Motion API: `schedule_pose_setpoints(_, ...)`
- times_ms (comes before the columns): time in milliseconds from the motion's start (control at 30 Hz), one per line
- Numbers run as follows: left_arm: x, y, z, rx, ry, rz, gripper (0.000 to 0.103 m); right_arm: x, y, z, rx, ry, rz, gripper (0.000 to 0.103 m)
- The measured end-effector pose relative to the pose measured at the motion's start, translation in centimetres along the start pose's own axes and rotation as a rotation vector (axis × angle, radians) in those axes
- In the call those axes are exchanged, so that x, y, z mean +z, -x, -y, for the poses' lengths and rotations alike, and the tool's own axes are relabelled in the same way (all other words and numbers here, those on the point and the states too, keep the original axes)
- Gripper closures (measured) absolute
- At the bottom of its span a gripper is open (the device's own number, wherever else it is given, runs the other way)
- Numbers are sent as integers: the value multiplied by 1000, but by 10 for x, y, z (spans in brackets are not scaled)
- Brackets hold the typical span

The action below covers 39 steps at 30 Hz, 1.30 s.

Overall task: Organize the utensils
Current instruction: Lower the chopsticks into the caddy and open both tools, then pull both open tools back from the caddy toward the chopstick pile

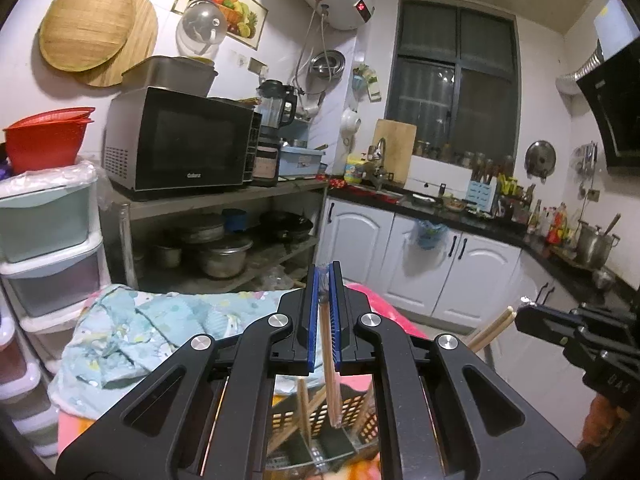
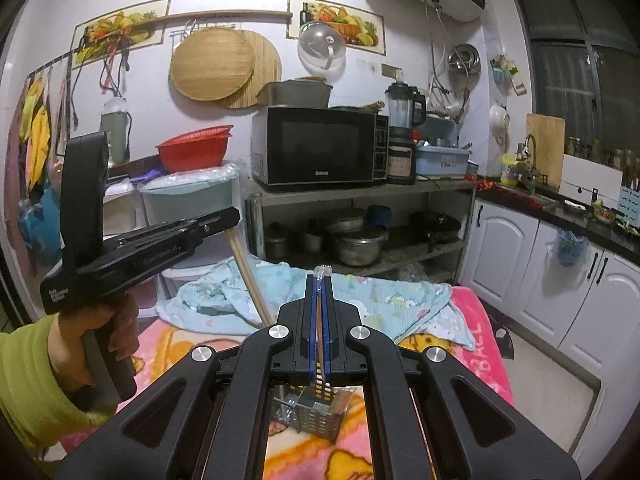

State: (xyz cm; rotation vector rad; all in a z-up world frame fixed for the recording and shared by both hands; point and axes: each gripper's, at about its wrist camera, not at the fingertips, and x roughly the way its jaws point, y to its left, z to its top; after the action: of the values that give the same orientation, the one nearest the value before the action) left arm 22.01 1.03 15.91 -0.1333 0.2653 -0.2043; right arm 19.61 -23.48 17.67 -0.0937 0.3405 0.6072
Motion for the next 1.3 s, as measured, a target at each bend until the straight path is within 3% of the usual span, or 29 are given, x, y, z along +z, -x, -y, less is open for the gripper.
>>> schedule_pose_setpoints(633, -41, -33, -18, 8, 25, -148, 100, -37, -58, 9, -9, -50, -175, 100)
schedule_pose_setpoints(700, -44, -34, -20, 6, 30, -163, 94, -39, -60, 10, -12, -58, -183, 99)
schedule_pose_setpoints(733, -45, -34, -21, 4, 33, -169, 86, -40, -61, 11, -17, -62, -188, 96)
schedule_pose_setpoints(800, -46, -33, -21, 0, 37, -175, 75, -42, -62, 14, -25, -74, -191, 74)
schedule_pose_setpoints(900, -48, -29, -22, -3, 46, -177, 65, -44, -60, 16, -29, -82, -180, 64)
schedule_pose_setpoints(967, -47, -25, -24, -1, 57, -174, 53, -44, -58, 16, -39, -83, -174, 58)
schedule_pose_setpoints(1000, -47, -23, -25, -1, 60, -171, 50, -44, -57, 17, -40, -84, -171, 58)
schedule_pose_setpoints(1200, -44, -5, -30, 15, 79, -148, 12, -47, -45, 21, -45, -95, -151, 54)
schedule_pose_setpoints(1300, -43, 0, -32, 27, 83, -146, 10, -49, -39, 21, -48, -101, -142, 51)
